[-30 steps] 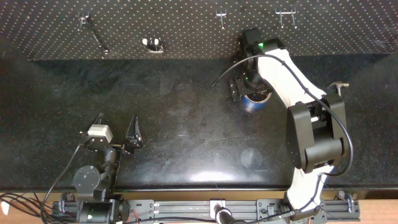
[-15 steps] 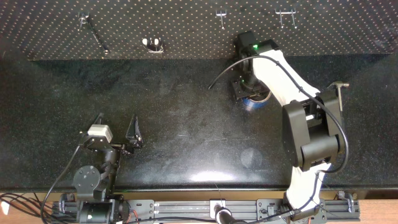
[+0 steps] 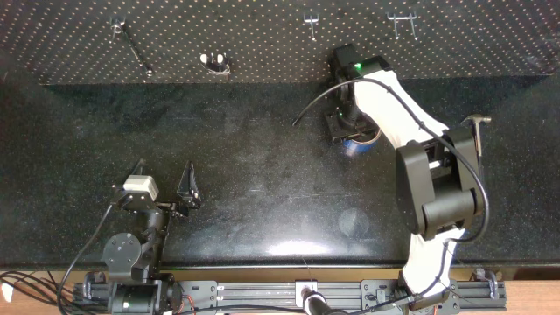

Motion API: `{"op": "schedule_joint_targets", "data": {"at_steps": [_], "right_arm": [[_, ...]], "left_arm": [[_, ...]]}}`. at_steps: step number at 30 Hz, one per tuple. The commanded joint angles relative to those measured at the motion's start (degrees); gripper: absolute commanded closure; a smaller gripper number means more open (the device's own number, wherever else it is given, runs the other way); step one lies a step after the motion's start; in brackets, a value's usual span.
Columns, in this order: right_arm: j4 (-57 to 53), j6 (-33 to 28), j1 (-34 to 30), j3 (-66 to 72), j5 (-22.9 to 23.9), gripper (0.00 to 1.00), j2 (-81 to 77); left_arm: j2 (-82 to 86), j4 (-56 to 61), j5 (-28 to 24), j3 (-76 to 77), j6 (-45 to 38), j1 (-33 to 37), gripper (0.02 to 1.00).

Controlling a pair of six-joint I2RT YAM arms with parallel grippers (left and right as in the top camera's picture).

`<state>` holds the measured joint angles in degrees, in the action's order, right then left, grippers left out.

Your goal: Place Tools Onto Pegboard

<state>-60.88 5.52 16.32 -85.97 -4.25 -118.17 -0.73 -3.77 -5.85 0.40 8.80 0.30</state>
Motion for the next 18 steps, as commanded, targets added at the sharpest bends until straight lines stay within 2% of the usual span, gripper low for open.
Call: {"op": "schedule_joint_targets", "data": {"at_steps": [1,2,4,8,13,18], "right_arm": [[-0.11,0.85,0.44,-0.83,0.66,0.518,-1.95],[-0.11,0.85,0.44,-0.83,0.66,0.588,-1.95],[-0.22,0.87,0.46,-0.83,0.66,0.658,-1.95],[-0.33,0.87,0.46,-0.83,0.66,0.919,-1.95],[-0.31,0.90,0.46,-0.83,0.63,0.923,-1.86],[0.87,5.40,0.44,-0.74,0.68,0.925,2.27]], "left_arm": [[0.55,-0.35,-0.85,-0.09,-0.74,0.07,0.023],[0.55,-0.35,-0.85,-0.09,-0.74,0.07,0.023],[0.55,-0.35,-0.85,-0.09,-0.74,0.07,0.023],[0.55,-0.35,-0.85,-0.09,-0.74,0.07,0.023],[0.55,-0.35,-0.85,-0.09,-0.74,0.07,0.025],[0.55,-0.35,-0.85,-0.09,-0.74,0.07,0.023]]}}
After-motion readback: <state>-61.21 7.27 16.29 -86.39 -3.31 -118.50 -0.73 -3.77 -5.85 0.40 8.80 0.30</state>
